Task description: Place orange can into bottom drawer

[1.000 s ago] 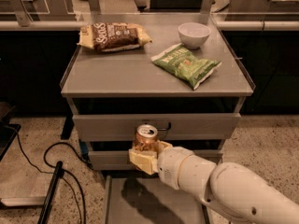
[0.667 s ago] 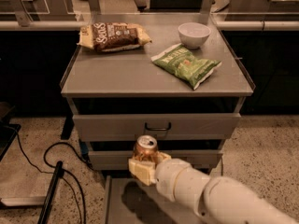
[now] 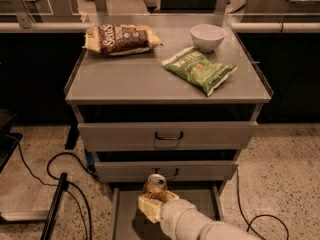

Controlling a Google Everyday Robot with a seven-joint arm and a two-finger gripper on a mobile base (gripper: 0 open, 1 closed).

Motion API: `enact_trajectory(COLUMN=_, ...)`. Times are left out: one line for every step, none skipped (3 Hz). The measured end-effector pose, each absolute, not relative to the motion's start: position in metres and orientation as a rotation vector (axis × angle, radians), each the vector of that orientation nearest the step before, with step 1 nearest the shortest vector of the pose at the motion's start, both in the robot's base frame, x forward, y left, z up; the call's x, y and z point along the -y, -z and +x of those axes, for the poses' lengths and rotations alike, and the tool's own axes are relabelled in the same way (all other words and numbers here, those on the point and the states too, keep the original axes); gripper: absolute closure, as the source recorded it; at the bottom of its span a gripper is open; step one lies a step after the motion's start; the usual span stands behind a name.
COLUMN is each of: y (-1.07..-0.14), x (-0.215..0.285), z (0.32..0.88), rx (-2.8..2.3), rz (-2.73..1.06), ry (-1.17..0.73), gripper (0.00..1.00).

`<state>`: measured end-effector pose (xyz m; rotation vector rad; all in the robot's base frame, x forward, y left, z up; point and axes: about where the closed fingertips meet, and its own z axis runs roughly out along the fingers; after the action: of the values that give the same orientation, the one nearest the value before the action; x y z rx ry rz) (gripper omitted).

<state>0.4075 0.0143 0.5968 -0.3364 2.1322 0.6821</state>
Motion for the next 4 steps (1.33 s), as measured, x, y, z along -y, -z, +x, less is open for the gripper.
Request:
enact_trajectory(y=-0.595, x=-0.014, z=0.409, rx=-2.134, rz=-0.342, ry=-0.678, gripper=1.0)
enact_trajectory(y=-0.575, x=-0.008, z=0.411, rx=-2.156, rz=-0.32, ry=-0.629, gripper=1.0)
enact_trajectory(y=-0.522, x=0.011, z=0.414, rx=-2.22, rz=-0.287, ry=-0.521, gripper=1.0)
enact_trajectory(y=-0.481, x=0.034, z=0.42, rx=-2.256, rz=-0.262, ry=-0.429, gripper=1.0)
